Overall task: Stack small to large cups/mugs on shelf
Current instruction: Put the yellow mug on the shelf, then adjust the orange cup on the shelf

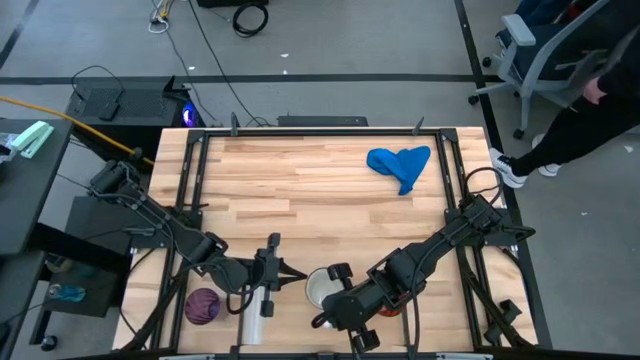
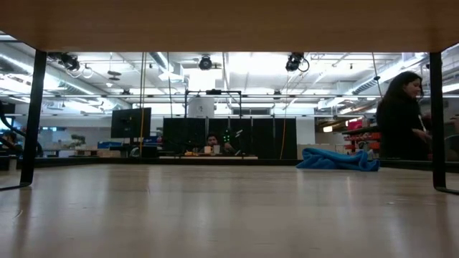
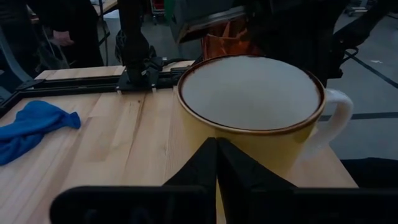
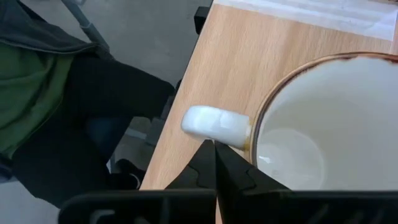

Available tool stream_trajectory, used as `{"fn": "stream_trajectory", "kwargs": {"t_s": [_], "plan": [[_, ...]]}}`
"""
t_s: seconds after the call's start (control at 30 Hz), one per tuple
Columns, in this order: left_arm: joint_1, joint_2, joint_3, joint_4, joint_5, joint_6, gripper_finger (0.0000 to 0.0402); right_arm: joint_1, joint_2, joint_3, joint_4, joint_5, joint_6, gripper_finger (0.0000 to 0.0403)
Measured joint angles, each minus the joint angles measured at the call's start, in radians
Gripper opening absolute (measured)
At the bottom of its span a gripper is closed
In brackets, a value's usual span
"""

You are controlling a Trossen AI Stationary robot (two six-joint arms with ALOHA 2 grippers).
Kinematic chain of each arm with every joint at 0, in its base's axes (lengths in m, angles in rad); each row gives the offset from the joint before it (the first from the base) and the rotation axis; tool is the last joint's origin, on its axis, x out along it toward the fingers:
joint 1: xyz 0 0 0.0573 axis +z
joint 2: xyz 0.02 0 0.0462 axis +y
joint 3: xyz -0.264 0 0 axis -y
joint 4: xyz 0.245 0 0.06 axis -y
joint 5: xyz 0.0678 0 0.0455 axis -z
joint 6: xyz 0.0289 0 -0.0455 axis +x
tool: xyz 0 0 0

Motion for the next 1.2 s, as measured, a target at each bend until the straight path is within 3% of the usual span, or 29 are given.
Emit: {"fn": "stream_trajectory", "kwargs": {"t_s": [0.53, 0.83, 1.03, 1.2], "plan": [[-0.001, 0.000, 0.000, 0.003, 0.002, 0.021, 0.0017, 0.013, 0.000, 0.001, 0.003, -0.011, -0.010, 0.0000], [-0.007, -0.021, 0.000, 0.011, -0.001, 0.056, 0.0028, 0.058, -0.013, 0.070, -0.039, -0.013, 0.029, 0.0003], [-0.006, -0.055, 0.000, -0.010, -0.006, 0.078, 0.0020, 0.093, -0.014, 0.186, -0.192, 0.136, 0.103, 0.0008], [-0.005, -0.081, 0.001, -0.046, -0.046, 0.096, 0.0020, 0.115, -0.055, 0.201, -0.406, 0.262, 0.322, 0.0023]]}}
